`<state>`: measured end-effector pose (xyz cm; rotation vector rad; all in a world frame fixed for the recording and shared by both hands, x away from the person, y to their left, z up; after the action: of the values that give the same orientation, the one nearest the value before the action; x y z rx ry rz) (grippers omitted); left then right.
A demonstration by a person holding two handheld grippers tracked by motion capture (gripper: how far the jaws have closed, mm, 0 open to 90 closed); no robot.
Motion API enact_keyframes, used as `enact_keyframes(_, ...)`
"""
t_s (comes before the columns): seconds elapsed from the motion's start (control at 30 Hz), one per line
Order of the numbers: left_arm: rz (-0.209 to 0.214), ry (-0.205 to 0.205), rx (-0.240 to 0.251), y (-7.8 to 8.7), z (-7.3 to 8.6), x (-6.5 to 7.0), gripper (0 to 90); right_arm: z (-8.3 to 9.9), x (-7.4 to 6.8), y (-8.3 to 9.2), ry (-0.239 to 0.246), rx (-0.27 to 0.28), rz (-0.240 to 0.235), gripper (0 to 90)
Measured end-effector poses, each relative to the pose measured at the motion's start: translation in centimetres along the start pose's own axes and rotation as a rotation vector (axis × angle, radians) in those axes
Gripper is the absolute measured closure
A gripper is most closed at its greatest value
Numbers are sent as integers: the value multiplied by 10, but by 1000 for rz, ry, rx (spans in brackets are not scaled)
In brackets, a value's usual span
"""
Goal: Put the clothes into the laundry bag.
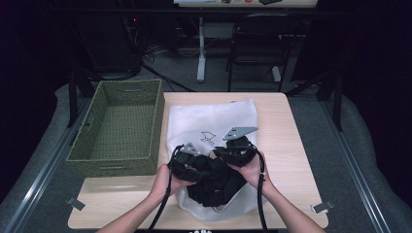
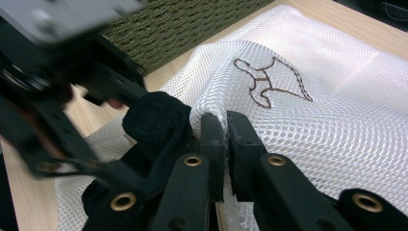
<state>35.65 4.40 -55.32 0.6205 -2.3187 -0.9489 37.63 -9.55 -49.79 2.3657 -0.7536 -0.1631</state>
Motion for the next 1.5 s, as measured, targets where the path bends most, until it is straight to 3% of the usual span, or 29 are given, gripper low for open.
enact_keyframes(0.17, -15, 18, -34, 15, 12, -11, 383, 0, 0, -2, 4, -3, 0, 865)
enact_keyframes(0.27, -40, 42, -27, 22, 16, -22, 330, -1, -1, -2, 7, -2, 0, 865)
enact_keyframes(0.4, -85, 73, 2, 20, 13, -34, 231, -2, -2, -2, 8, -5, -1, 865)
enact_keyframes(0.5, -75, 65, 0, 12, 11, -35, 189, -2, -2, -3, 10, -3, -5, 865)
enact_keyframes(0.53, -54, 64, -5, 9, 10, -35, 201, -2, -2, -3, 9, -4, -6, 865)
enact_keyframes(0.63, -43, 36, 6, 1, 8, -33, 324, -1, -2, -4, 6, -10, -10, 865)
enact_keyframes(0.7, -38, 22, 33, -1, 6, -31, 460, -1, -3, -5, 7, -15, -15, 865)
enact_keyframes(0.73, -24, 17, 56, -1, 5, -30, 571, -1, -3, -6, 7, -17, -16, 865)
enact_keyframes(0.8, -33, 12, 74, -3, 4, -28, 722, 0, -3, -7, 10, -19, -14, 865)
enact_keyframes(0.87, -36, -4, 73, -6, 3, -25, 789, -1, -3, -8, 12, -23, -14, 865)
enact_keyframes(1.07, -36, -61, 96, -4, 0, -11, 822, -3, -2, -7, 11, -11, 1, 865)
enact_keyframes(1.3, 26, -176, 106, -7, -9, 31, 824, -10, 0, -5, 3, 23, 20, 865)
enact_keyframes(1.4, -10, -171, 122, -10, -13, 34, 822, -13, -2, -1, 9, 39, 23, 865)
enact_keyframes(1.47, -65, -137, 132, -13, -15, 23, 819, -14, -3, 1, 9, 41, 25, 865)
enact_keyframes(1.5, -85, -97, 143, -14, -16, 15, 817, -14, -3, 3, 11, 43, 19, 865)
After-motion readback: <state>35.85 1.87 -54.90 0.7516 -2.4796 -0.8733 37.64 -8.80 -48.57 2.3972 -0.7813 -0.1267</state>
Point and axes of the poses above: each handheld gripper's, and its own axes: y roughly backward along the jaws, z roughly out of its underside, x roughly to its right, the point moved 6 cm from there along -y, roughly forward along the jaws, and after that the axes turned 9 degrees about y, right-handed, at the moved point
